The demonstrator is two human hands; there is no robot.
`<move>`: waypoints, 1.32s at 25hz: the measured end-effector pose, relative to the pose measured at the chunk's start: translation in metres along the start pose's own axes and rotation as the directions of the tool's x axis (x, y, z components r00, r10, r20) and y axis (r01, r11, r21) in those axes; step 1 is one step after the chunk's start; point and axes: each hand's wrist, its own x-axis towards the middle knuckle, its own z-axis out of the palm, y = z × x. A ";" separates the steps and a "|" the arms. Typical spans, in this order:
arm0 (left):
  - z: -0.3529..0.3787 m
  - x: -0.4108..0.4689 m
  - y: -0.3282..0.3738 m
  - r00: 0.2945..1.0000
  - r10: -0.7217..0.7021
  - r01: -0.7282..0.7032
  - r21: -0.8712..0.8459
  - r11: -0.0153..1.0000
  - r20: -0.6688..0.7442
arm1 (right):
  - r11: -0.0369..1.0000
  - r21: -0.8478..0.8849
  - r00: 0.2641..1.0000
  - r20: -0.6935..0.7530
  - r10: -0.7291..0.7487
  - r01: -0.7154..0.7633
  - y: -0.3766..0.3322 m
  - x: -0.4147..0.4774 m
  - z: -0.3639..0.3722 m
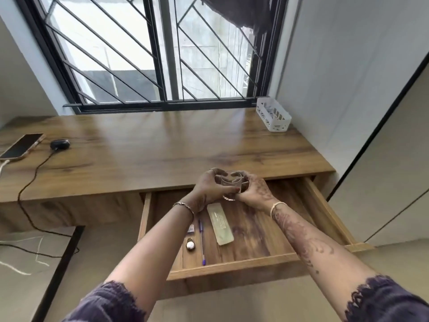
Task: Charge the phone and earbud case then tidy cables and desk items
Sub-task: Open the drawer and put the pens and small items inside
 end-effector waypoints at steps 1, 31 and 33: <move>0.006 -0.002 -0.006 1.000 -0.006 0.006 0.019 1.000 0.006 | 1.000 -0.005 1.000 -0.007 0.022 -0.022 0.006 -0.006 0.002; 0.108 0.025 -0.082 0.962 -0.270 0.255 0.233 0.938 0.034 | 0.895 -0.115 0.897 0.060 0.438 -0.430 0.123 -0.009 0.044; 0.106 0.018 -0.081 0.962 -0.273 0.267 0.184 0.946 0.008 | 0.904 -0.090 0.905 0.041 0.424 -0.419 0.120 -0.015 0.040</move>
